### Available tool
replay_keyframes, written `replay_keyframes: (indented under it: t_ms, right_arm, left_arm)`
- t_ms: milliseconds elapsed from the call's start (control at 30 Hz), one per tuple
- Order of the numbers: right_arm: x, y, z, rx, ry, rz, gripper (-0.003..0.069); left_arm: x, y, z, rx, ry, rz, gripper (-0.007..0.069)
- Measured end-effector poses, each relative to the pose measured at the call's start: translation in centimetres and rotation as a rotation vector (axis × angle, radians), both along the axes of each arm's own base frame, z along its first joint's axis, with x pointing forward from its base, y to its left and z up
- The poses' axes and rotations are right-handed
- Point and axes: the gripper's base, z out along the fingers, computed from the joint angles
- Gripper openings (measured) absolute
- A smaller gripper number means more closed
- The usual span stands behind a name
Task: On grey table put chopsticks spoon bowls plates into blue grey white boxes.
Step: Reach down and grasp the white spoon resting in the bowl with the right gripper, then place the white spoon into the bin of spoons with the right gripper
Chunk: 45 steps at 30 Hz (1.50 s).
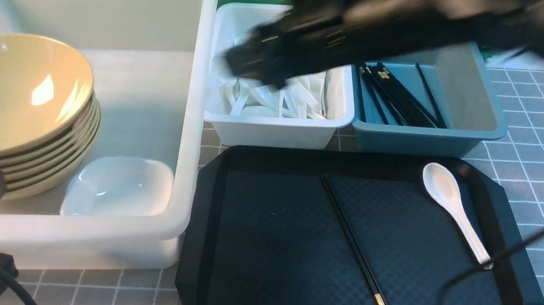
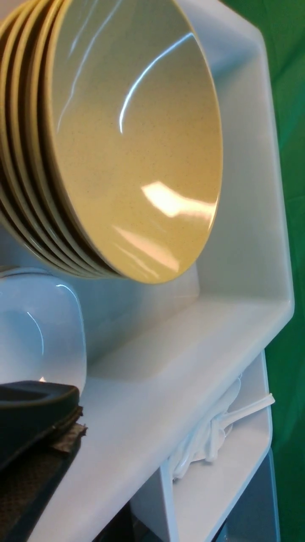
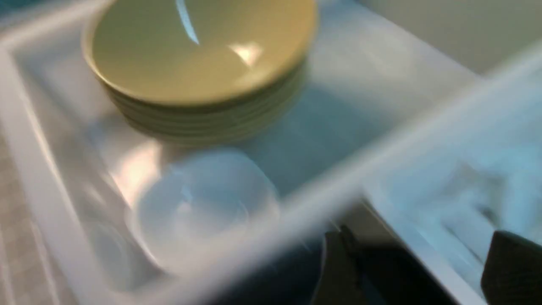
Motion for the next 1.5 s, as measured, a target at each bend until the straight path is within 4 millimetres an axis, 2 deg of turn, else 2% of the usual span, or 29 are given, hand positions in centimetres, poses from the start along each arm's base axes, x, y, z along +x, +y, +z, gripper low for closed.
replay_keyframes:
  t_ms: [33,67,100,133,200,233,267,300,400,433,567,667,700,800,900,933,967,1000,1033,1133,1233,1267,1367,1400,1467,1500]
  right_arm:
    - [0.0,-0.6,0.2,-0.004,0.013,-0.026,0.0464]
    - [0.1,-3.0,-0.4,-0.109,0.062,-0.109,0.0464]
    - [0.3,-5.1,-1.7,-0.220,0.117,-0.181,0.0464]
    - [0.5,-7.1,-3.9,-0.298,0.197,-0.259,0.0464]
    - [0.4,-9.3,-7.3,-0.390,0.295,-0.331,0.0464]
    - [0.3,-10.1,-8.5,-0.406,0.327,-0.350,0.0464]
    - [0.3,-10.1,-8.9,-0.410,0.326,-0.352,0.0464]
    - [0.0,-11.2,-11.5,-0.434,0.369,-0.383,0.0464]
    - [-0.3,-13.0,-15.9,-0.448,0.391,-0.427,0.0464]
    - [-0.1,-13.1,-16.2,-0.443,0.385,-0.434,0.0464]
    - [0.9,-14.5,-19.3,-0.441,0.404,-0.487,0.0464]
    - [1.2,-14.8,-20.4,-0.442,0.434,-0.508,0.0448]
    - [1.3,-14.8,-20.5,-0.435,0.443,-0.520,0.0400]
    - [1.2,-14.8,-20.5,-0.434,0.456,-0.523,0.0311]
    - [0.5,-14.8,-19.6,-0.458,0.500,-0.497,0.0157]
    - [0.2,-14.7,-19.2,-0.465,0.505,-0.483,0.0158]
    - [-0.1,-14.3,-17.7,-0.461,0.484,-0.450,0.0168]
    - [-0.2,-14.3,-17.7,-0.460,0.488,-0.450,0.0168]
    - [-0.4,-13.6,-15.5,-0.426,0.429,-0.419,0.0169]
    - [-0.5,-11.1,-10.6,-0.303,0.257,-0.336,0.0169]
    - [0.2,-7.9,-6.7,-0.147,0.014,-0.268,0.0169]
    - [0.5,-7.4,-6.4,-0.124,-0.023,-0.269,0.0169]
    - [2.7,-4.8,-4.0,0.026,-0.294,-0.322,0.0169]
    - [4.4,-3.5,-3.4,0.077,-0.380,-0.347,0.0174]
    - [6.0,-2.6,-3.2,0.102,-0.403,-0.358,0.0200]
    - [7.6,-1.7,-3.8,0.110,-0.387,-0.359,0.0249]
  left_arm:
    - [0.0,0.0,0.0,0.000,0.000,0.000,-0.0010]
    - [0.0,0.0,0.0,0.000,-0.004,0.002,-0.0010]
    - [0.0,0.0,0.1,-0.001,-0.008,0.004,-0.0010]
    - [0.0,0.0,0.1,-0.002,-0.011,0.005,-0.0010]
    - [0.0,0.1,0.1,-0.002,-0.013,0.007,-0.0010]
    - [0.0,0.1,0.1,-0.003,-0.013,0.007,-0.0010]
    - [0.0,0.1,0.1,-0.003,-0.013,0.007,-0.0010]
    - [0.0,0.1,0.1,-0.005,-0.014,0.007,-0.0010]
    - [0.0,0.0,0.1,-0.017,-0.014,0.006,-0.0010]
    - [0.0,0.0,0.1,-0.018,-0.014,0.006,-0.0010]
    - [0.0,0.0,0.1,-0.022,-0.012,0.005,-0.0010]
    - [0.1,0.0,-0.1,-0.023,-0.008,0.006,-0.0010]
    - [0.1,0.0,-0.1,-0.023,-0.006,0.005,-0.0010]
    - [0.1,0.0,-0.1,-0.023,-0.006,0.006,-0.0010]
    - [0.1,0.0,-0.1,-0.023,-0.006,0.006,-0.0011]
    - [0.1,0.0,-0.1,-0.023,-0.006,0.006,-0.0011]
    - [0.1,0.0,-0.1,-0.023,-0.006,0.006,-0.0011]
    - [0.1,0.0,-0.1,-0.023,-0.006,0.006,-0.0011]
    - [0.1,0.0,-0.1,-0.023,-0.009,0.007,-0.0011]
    - [0.1,0.0,-0.1,-0.023,-0.010,0.007,-0.0011]
    - [0.1,0.0,-0.1,-0.027,-0.012,0.009,-0.0011]
    - [0.1,0.0,-0.1,-0.028,-0.012,0.008,-0.0011]
    - [0.1,0.0,0.0,-0.040,-0.014,0.008,-0.0011]
    - [0.1,0.0,0.0,-0.043,-0.014,0.008,-0.0011]
    - [0.1,0.0,0.0,-0.045,-0.014,0.008,-0.0011]
    - [0.1,0.0,0.0,-0.045,-0.014,0.008,-0.0011]
